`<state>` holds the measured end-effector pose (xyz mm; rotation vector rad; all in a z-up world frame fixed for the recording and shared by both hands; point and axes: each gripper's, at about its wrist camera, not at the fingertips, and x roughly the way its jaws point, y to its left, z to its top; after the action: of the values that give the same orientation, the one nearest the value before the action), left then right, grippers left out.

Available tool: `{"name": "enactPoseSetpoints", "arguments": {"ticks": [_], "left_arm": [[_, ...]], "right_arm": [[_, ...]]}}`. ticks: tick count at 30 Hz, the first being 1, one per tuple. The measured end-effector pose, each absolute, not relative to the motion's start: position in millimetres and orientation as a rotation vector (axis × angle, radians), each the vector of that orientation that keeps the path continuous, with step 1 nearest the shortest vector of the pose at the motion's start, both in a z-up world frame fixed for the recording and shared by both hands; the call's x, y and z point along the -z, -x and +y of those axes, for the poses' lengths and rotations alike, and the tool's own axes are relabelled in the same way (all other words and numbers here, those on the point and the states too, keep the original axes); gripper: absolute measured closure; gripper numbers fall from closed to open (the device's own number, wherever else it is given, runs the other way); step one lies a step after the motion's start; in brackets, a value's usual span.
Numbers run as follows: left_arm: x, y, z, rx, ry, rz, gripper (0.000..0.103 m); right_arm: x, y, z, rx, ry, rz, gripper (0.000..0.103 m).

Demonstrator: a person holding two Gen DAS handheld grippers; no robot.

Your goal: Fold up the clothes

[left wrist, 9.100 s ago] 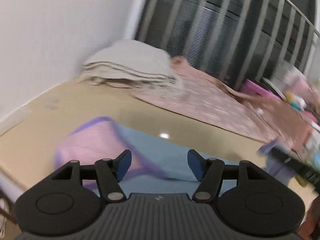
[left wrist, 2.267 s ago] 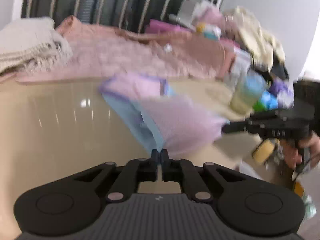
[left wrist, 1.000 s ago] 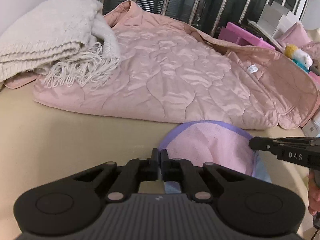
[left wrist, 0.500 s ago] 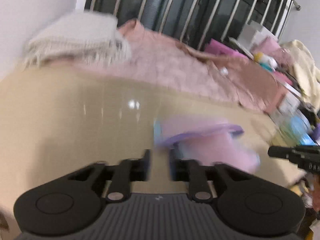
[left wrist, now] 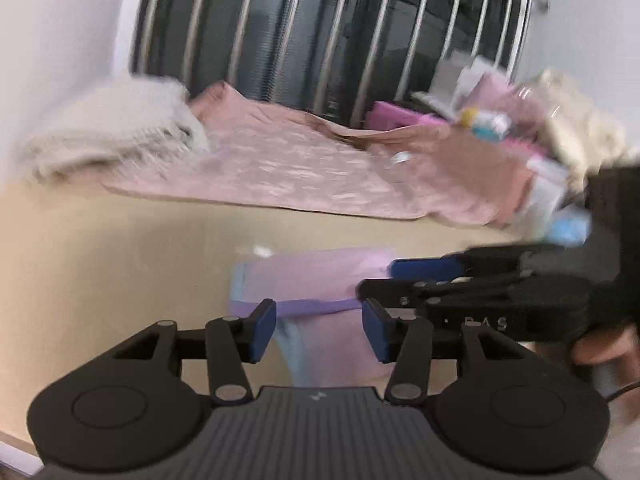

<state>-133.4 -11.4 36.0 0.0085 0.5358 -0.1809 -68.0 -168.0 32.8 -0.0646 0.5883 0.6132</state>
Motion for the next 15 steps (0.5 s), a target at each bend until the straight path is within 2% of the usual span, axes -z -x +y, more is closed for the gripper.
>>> {"name": "enactPoseSetpoints", "arguments": {"ticks": [2,4,7,10,12,15], "left_arm": [[-27,131,-20,0.130,-0.084,0.544,0.056],[-22,126,-18,0.106,-0.091,0.573,0.059],[-17,121,-8,0.055,-0.084,0.605,0.061],[-26,127,5,0.041,-0.015,0.610,0.061],[-36,134,5,0.130,0.059,0.610,0.060],[-37,141,-10,0.238,0.063,0.637,0.060]], "right_arm": [[-25,63,-172,-0.590,0.054,0.606,0.064],[-22,63,-178,-0.593,0.032,0.630,0.075],[-27,73,-195,-0.543,0.026,0.641,0.075],[-40,86,-198,-0.546,0.086,0.570,0.071],[-47,92,-193,-0.634,0.132,0.517,0.065],[-45,89,-175,-0.733,0.235,0.523,0.067]]}}
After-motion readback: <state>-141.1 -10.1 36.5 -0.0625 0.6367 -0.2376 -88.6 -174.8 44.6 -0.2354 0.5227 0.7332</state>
